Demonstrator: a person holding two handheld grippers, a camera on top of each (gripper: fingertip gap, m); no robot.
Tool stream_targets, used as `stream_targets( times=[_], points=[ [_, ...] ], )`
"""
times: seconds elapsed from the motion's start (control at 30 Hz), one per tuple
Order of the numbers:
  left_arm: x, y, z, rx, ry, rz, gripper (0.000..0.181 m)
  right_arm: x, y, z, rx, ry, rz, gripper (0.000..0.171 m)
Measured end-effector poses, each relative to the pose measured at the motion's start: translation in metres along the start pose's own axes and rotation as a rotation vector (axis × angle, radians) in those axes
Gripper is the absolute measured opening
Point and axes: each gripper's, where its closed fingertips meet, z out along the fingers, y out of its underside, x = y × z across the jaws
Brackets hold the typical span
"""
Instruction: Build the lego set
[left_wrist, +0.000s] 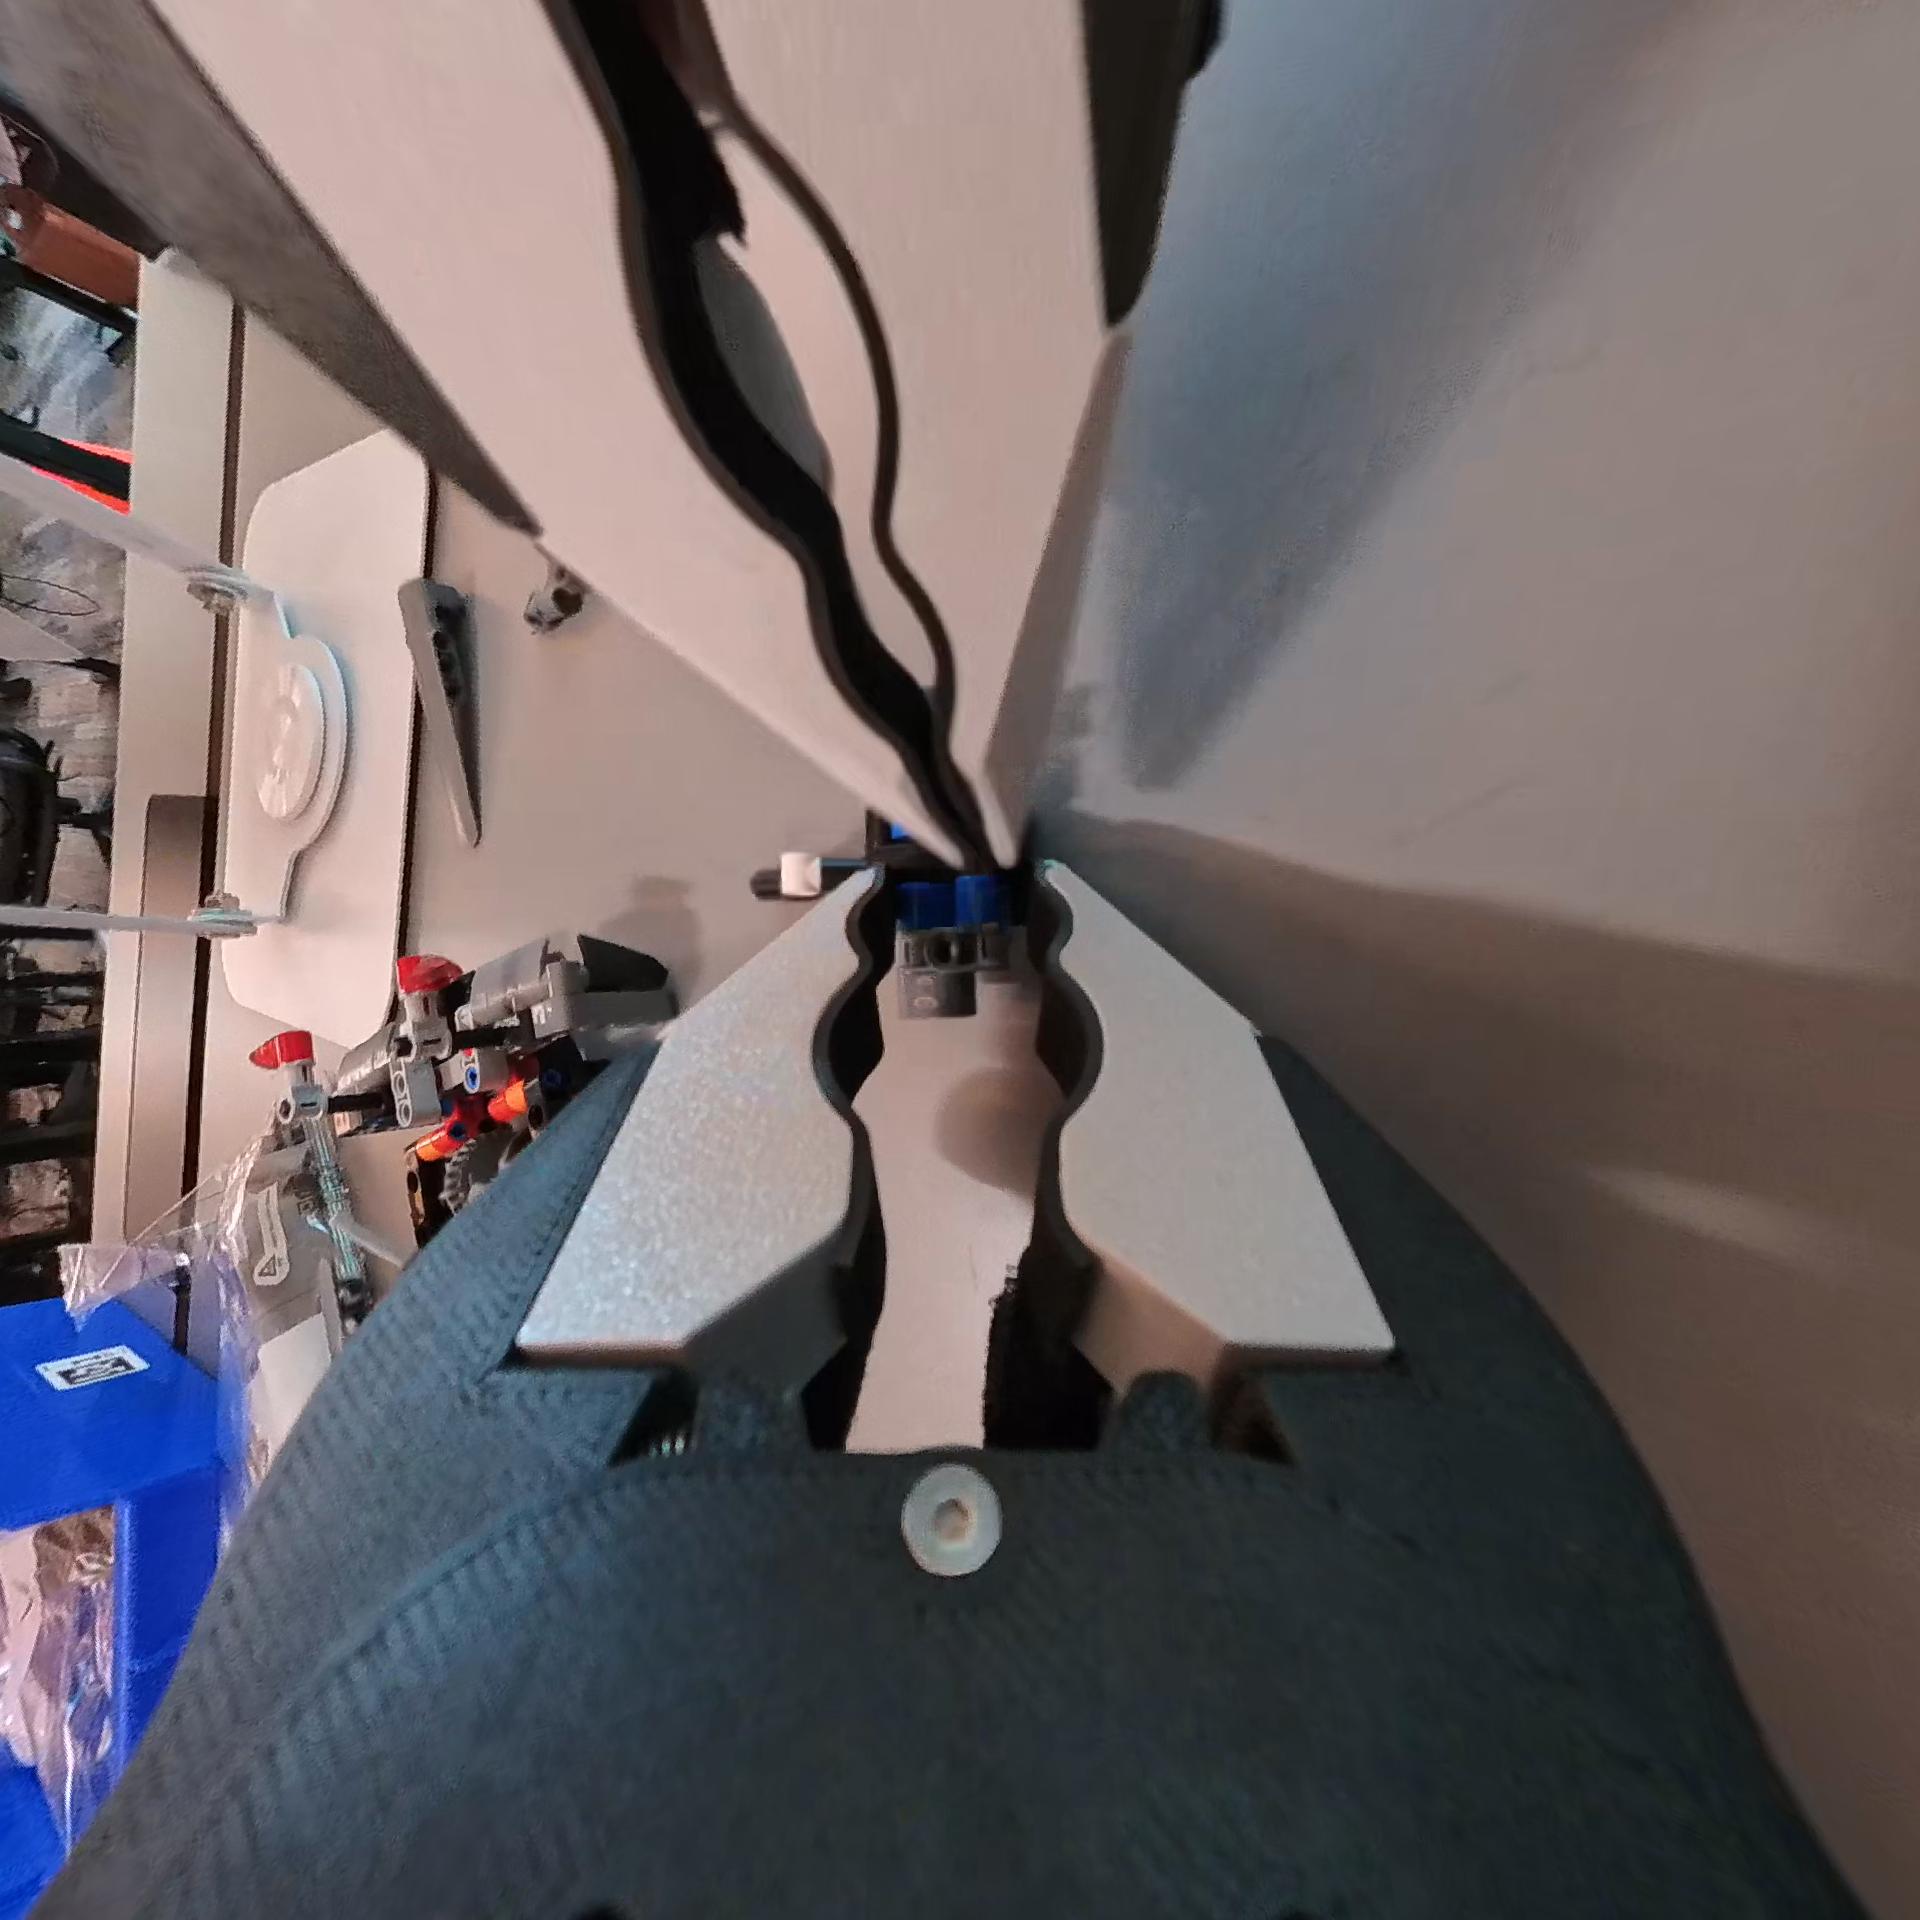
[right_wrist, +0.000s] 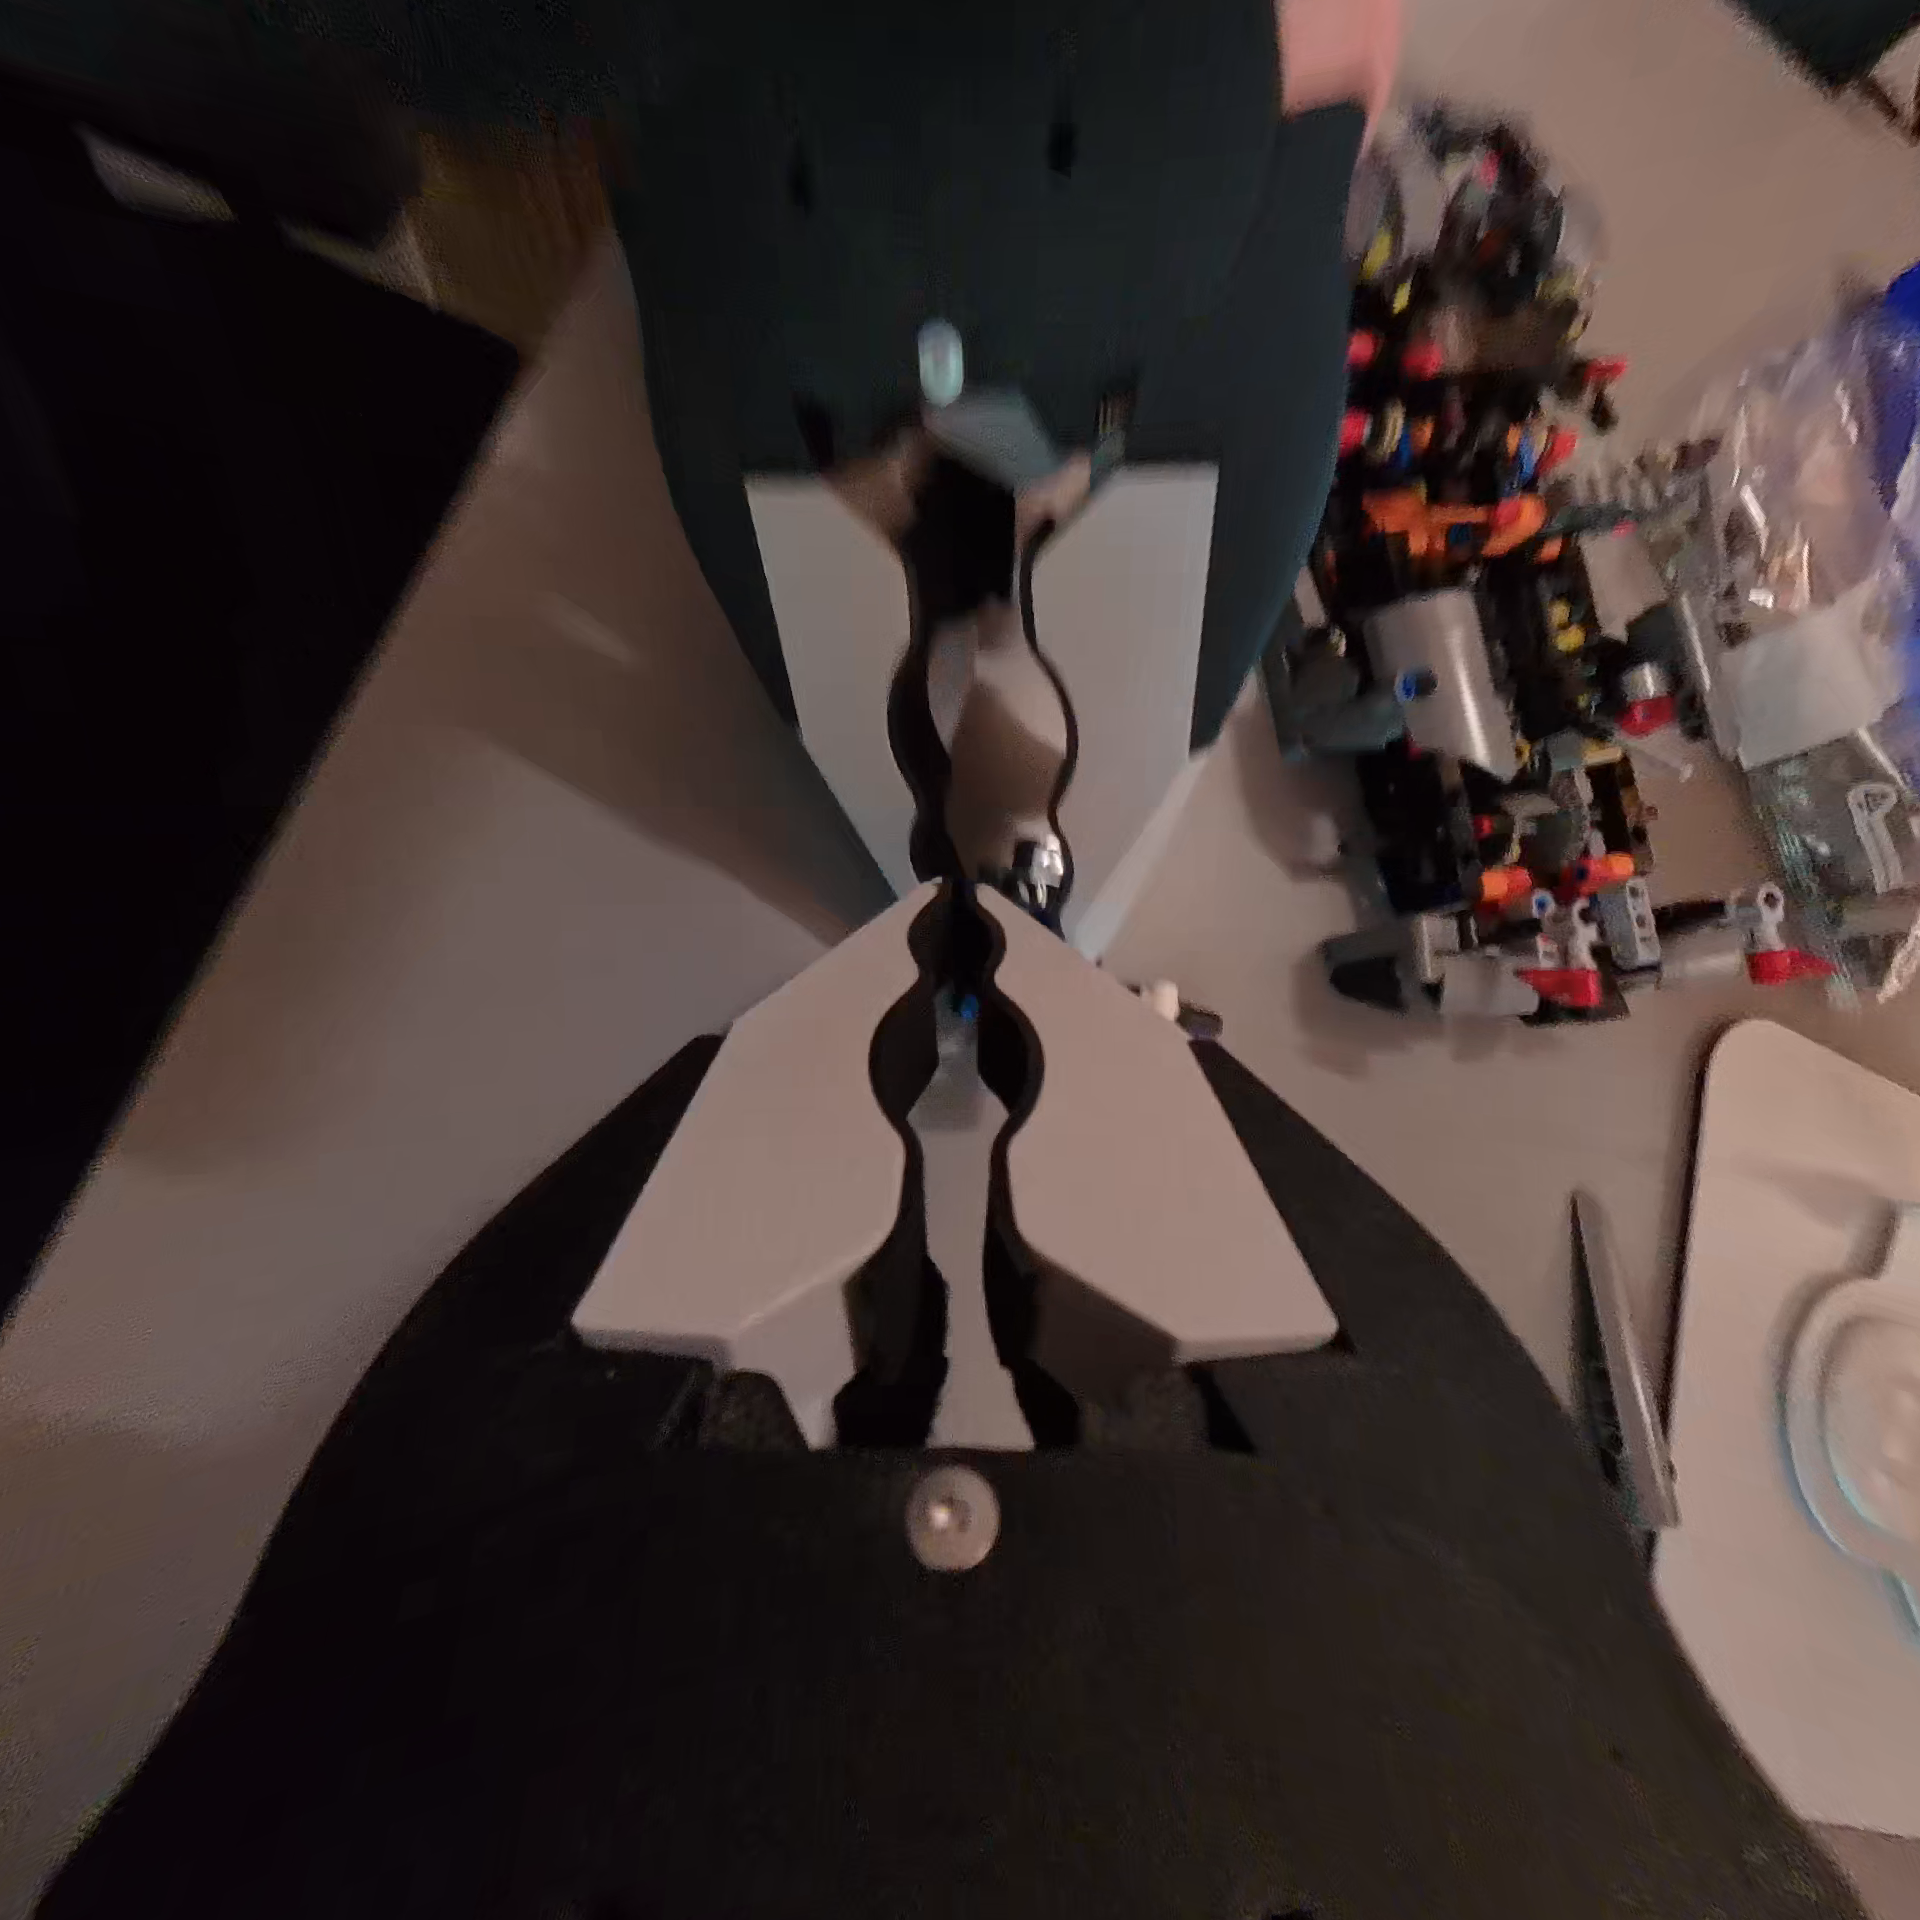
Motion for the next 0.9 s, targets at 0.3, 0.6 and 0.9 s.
stream_targets(
  times=[0.3,0.6,0.9],
  points=[
    [-0.001,-0.002,0.002,-0.009,0.002,0.01,0.024,0.018,0.02,-0.019,-0.04,0.04,0.116,0.014],
    [-0.001,-0.002,0.002,0.001,0.01,0.003,0.024,0.012,0.03,-0.008,-0.088,-0.001,0.133,0.02],
    [-0.001,-0.002,0.002,0.009,0.008,-0.004,0.024,0.011,0.027,-0.01,-0.047,-0.041,0.176,0.015]
  ],
)
